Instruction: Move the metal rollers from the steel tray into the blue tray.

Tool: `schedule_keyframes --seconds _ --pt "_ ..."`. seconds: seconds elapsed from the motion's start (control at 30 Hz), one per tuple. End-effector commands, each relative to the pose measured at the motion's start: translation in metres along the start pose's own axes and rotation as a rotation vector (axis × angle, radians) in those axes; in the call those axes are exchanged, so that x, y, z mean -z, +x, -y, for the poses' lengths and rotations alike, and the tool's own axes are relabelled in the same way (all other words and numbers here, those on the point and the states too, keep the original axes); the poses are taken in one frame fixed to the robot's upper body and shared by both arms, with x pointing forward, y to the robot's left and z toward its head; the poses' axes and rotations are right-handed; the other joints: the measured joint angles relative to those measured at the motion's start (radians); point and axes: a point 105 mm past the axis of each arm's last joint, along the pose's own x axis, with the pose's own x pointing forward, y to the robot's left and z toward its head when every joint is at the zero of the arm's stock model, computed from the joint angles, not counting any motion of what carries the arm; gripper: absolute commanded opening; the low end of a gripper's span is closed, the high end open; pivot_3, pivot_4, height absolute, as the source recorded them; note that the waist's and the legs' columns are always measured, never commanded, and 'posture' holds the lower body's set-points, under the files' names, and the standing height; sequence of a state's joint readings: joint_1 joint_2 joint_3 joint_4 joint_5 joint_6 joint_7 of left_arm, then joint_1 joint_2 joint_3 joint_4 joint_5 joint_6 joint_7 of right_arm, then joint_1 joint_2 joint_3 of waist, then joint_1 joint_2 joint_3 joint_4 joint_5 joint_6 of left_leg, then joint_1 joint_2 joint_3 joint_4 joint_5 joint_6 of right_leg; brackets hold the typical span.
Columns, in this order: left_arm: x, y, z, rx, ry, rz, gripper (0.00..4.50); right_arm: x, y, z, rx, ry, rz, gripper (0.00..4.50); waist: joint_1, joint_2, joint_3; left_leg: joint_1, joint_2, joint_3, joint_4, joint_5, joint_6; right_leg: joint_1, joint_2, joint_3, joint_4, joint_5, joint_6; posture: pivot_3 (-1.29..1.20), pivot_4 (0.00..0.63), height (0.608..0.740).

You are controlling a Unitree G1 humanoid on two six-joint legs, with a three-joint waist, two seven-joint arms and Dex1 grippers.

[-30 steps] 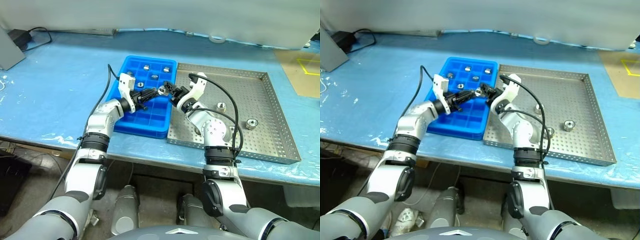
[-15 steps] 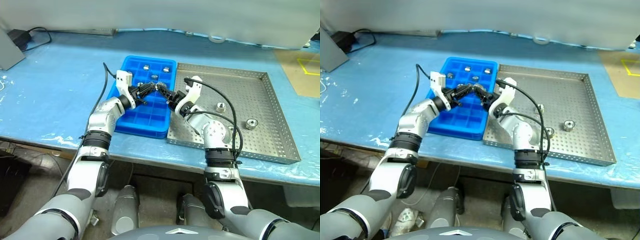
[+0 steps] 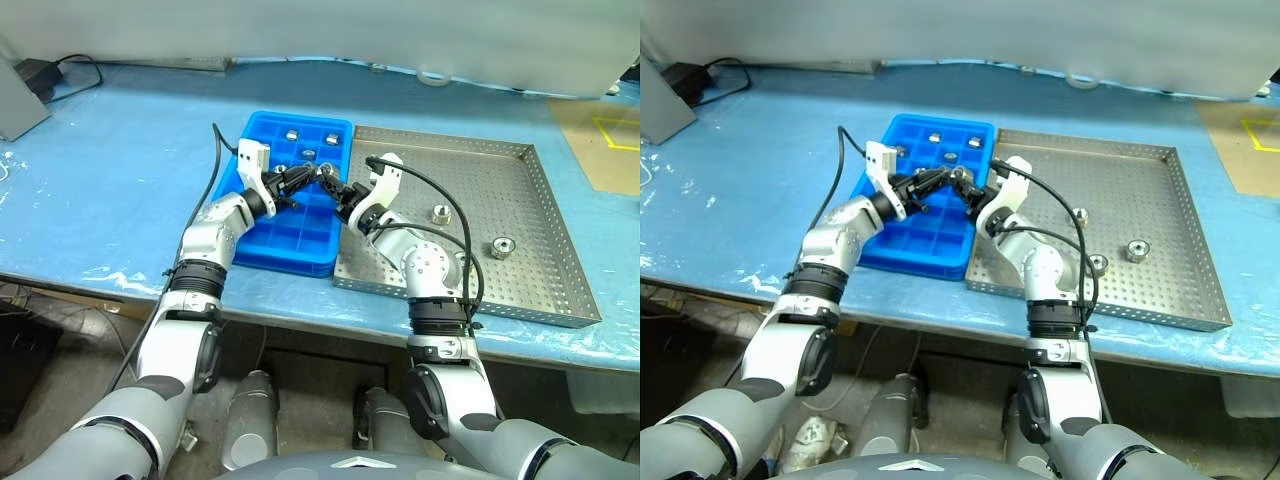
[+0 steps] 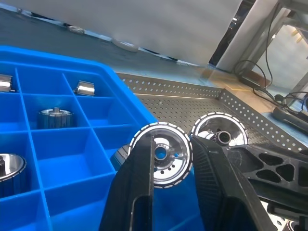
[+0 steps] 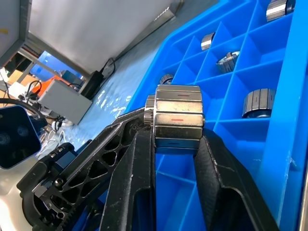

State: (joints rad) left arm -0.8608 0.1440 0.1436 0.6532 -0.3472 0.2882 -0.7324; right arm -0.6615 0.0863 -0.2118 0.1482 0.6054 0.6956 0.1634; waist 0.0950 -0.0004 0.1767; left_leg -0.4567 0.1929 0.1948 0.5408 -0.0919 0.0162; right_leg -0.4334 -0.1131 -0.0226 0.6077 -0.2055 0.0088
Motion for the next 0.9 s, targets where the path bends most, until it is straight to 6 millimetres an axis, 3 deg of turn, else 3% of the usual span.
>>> schedule_keyframes --seconds 0.03,0.13,0.2,0.23,0.33,0.43,0.9 --pt "-0.038 -0.008 -0.032 -0.154 -0.127 0.161 0.86 -0.034 -0.006 -0.015 -0.066 -0.012 0.179 0.68 0.002 0.0 0.0 0.0 0.0 0.0 0.0 0.0 0.0 0.0 0.0 0.0 0.001 0.0 0.0 -0.04 0.15 0.74" --pt "-0.054 -0.034 -0.084 -0.42 -0.297 0.274 0.86 -0.068 -0.017 -0.025 -0.154 0.118 0.362 0.68 -0.006 0.0 0.0 0.0 0.0 0.0 0.001 0.0 0.0 0.0 0.0 0.0 0.001 0.0 -0.001 -0.03 0.15 0.74" --pt "-0.06 -0.053 -0.107 -0.543 -0.39 0.334 0.86 -0.081 -0.023 -0.032 -0.218 0.18 0.425 0.68 -0.013 0.0 0.0 0.001 0.0 -0.002 0.001 0.0 0.001 -0.001 0.002 0.0 0.001 0.002 -0.001 -0.03 0.15 0.74" --pt "-0.062 -0.059 -0.113 -0.58 -0.32 0.309 0.86 -0.082 -0.024 -0.034 -0.233 0.171 0.425 0.68 -0.014 0.0 0.0 0.002 0.001 -0.003 0.0 0.0 0.001 -0.001 0.003 0.001 0.001 0.002 -0.001 -0.03 0.15 0.74" --pt "-0.058 -0.054 -0.107 -0.557 0.078 0.101 0.86 -0.078 -0.023 -0.035 -0.235 0.117 0.391 0.68 0.0 0.0 0.0 0.001 0.005 -0.008 -0.001 0.0 0.0 -0.001 0.006 -0.001 -0.001 0.002 -0.001 -0.03 0.15 0.74" --pt "-0.048 -0.05 -0.103 -0.523 0.235 -0.007 0.86 -0.072 -0.021 -0.036 -0.235 0.102 0.369 0.68 0.021 0.0 0.0 -0.001 0.007 -0.01 -0.001 0.001 -0.002 0.001 0.005 -0.003 -0.001 0.003 0.001 -0.01 0.15 0.74" --pt "-0.014 -0.042 -0.092 -0.436 0.345 -0.15 0.86 -0.056 -0.017 -0.038 -0.225 0.04 0.305 0.68 0.027 0.0 0.0 0.002 0.006 -0.012 -0.001 0.004 -0.007 0.001 0.003 -0.003 0.003 0.003 -0.003 -0.02 0.15 0.74"
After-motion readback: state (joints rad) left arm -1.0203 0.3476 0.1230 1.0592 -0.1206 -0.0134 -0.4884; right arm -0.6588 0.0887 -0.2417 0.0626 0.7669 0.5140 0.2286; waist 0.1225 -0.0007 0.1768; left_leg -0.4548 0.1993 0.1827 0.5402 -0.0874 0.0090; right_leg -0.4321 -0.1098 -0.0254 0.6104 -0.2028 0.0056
